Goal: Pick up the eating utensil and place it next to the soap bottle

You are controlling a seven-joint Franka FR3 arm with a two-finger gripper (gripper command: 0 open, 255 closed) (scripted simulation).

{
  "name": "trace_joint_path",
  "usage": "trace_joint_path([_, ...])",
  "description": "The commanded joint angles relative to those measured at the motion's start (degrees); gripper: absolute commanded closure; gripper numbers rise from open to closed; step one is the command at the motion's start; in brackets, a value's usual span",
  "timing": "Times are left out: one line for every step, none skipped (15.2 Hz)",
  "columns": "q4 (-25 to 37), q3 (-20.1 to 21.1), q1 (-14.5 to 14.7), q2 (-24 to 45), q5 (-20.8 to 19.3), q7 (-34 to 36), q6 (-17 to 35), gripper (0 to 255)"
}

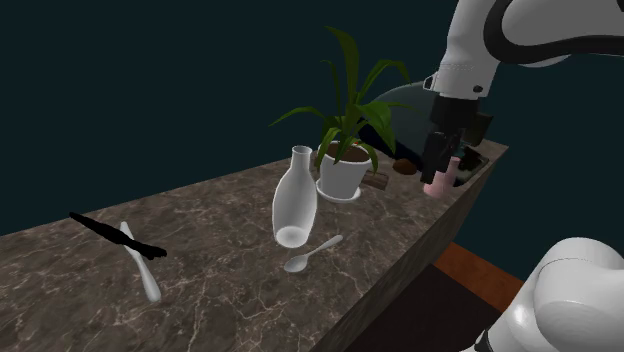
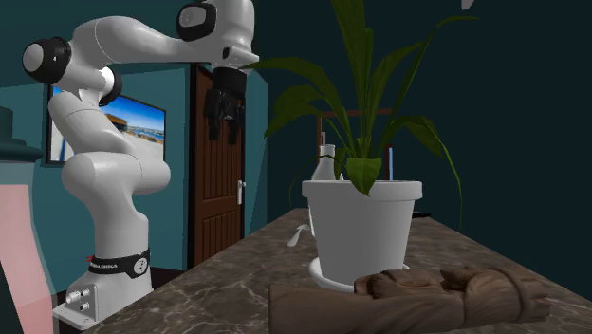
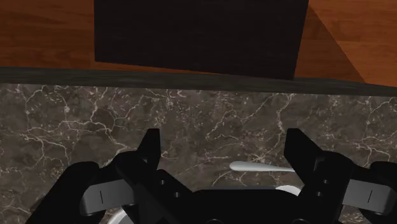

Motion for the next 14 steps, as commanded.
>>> trace_joint_path([0.0,0.0,0.0,0.0,0.0,0.0,0.0,0])
trace_joint_path([-1.21,1.05,0.33,0.08,0.75,1.16,1.89,0])
trace_joint_path([-2.34,2.12,0.67,0.26,1.5,2.3,3.81,0])
trace_joint_path([-3.39,3.2,1.03,0.55,2.22,3.44,5.77,0])
trace_joint_path([-4.35,4.31,1.37,0.95,2.93,4.57,7.75,0])
trace_joint_path([-5.24,5.43,1.71,1.45,3.61,5.69,9.77,0])
trace_joint_path([-6.04,6.55,2.07,2.07,4.26,6.83,11.81,0])
trace_joint_path([-6.75,7.68,2.42,2.8,4.88,7.96,13.89,0])
trace_joint_path([-7.37,8.85,2.72,3.64,5.47,9.08,15.98,0])
trace_joint_path([-7.91,10.02,3.02,4.59,6.0,10.22,18.1,0])
trace_joint_path([-8.35,11.2,3.3,5.66,6.49,11.37,20.23,0])
trace_joint_path([-8.69,12.39,3.55,6.84,6.91,12.54,22.38,0])
trace_joint_path([-8.94,13.6,3.75,8.12,7.27,13.71,24.54,0])
trace_joint_path([-9.1,14.83,3.89,9.5,7.56,14.9,26.7,0])
